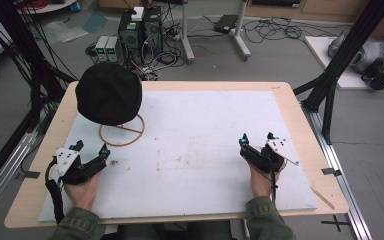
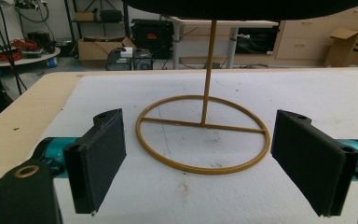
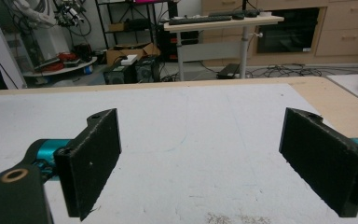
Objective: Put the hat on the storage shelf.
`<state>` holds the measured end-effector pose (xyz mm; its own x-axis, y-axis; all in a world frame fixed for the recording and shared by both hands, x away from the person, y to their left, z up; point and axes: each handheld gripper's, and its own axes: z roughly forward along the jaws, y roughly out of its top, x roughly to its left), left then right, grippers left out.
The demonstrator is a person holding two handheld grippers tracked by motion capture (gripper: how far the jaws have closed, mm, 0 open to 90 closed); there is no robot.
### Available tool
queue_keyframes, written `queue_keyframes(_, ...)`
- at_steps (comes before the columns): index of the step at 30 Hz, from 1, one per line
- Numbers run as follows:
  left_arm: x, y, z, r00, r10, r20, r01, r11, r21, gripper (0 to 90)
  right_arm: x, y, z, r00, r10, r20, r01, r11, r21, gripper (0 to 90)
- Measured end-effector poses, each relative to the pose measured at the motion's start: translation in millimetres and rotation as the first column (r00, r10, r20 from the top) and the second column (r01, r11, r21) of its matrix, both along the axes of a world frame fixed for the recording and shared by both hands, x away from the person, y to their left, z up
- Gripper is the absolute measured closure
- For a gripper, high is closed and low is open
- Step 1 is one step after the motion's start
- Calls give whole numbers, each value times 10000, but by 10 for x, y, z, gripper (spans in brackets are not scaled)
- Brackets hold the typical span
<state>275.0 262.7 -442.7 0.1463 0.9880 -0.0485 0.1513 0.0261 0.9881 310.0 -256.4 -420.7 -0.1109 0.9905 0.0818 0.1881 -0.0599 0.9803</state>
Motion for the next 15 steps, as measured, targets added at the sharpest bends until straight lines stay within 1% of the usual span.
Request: queue_keyframes(15, 8, 1, -4, 10000, -48, -45, 48, 10000, -53, 181, 12, -4, -6, 9999, 42, -93, -42, 10000, -16, 117)
